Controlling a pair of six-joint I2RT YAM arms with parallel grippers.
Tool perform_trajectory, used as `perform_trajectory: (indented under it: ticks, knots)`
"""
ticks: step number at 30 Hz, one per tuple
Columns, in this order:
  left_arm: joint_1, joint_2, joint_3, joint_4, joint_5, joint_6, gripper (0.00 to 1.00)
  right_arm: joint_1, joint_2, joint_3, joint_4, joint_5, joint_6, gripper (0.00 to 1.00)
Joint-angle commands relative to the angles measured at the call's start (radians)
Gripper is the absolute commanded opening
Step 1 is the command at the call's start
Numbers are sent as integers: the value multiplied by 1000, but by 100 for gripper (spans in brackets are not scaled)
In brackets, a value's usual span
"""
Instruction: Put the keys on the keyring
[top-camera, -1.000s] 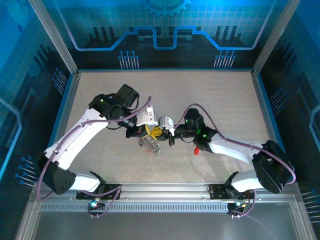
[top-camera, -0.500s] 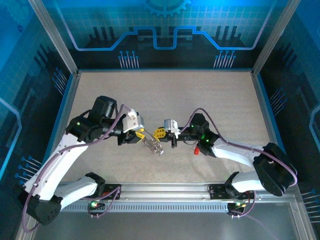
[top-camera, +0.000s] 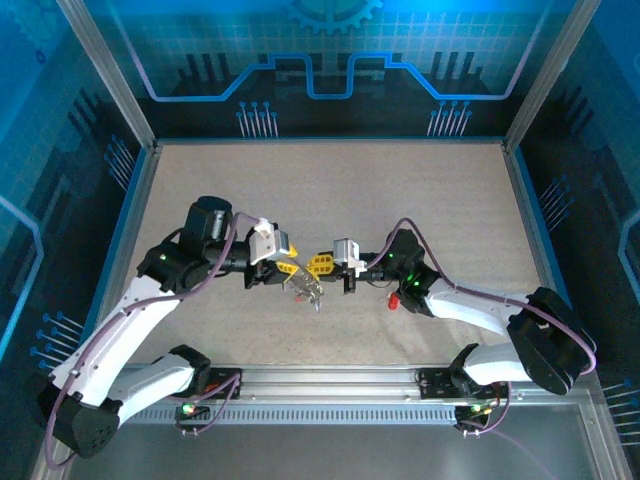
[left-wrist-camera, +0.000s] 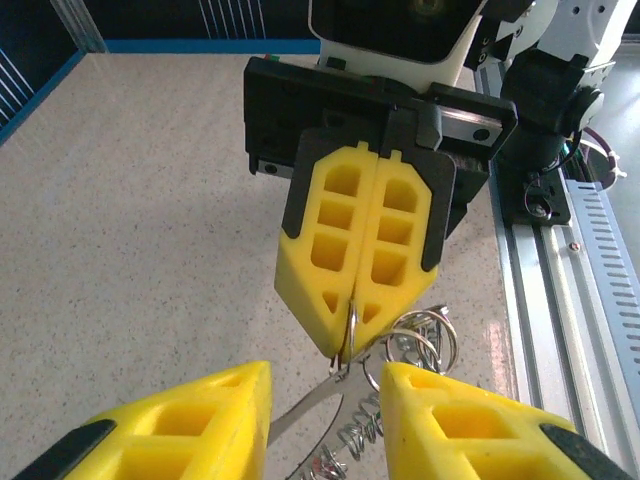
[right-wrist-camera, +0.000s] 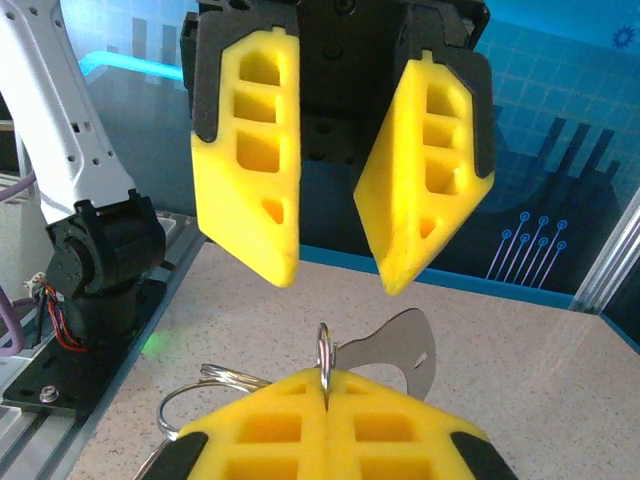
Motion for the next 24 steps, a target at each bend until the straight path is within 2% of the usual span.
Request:
perform_trajectory:
  ticks: [1,9,16,18,21,22,24]
  knots:
    - [-22,7,-24,27,36,45,33,7,-14,18,41,-24,-19,0]
    - [-44,35,-20,-69,-48,138,28,13,-21,57,-72,-38,-92,0]
    - [-86,65,-8,-79,-103,179,27,24,-3,74,-78,-38,-94,0]
    - [-91,70,-3,-81,-110,187,22,26,-3,75,-81,-38,-96,0]
    - [-91,72,3,-90,-115,198,3,26,-5,74,-89,-30,-100,0]
    - [-91,71,5,-95,-120,201,0,26,-7,72,-94,-26,-102,0]
    - [-91,65,8,-103,-132,212,0,27,-14,71,-113,-15,-110,0]
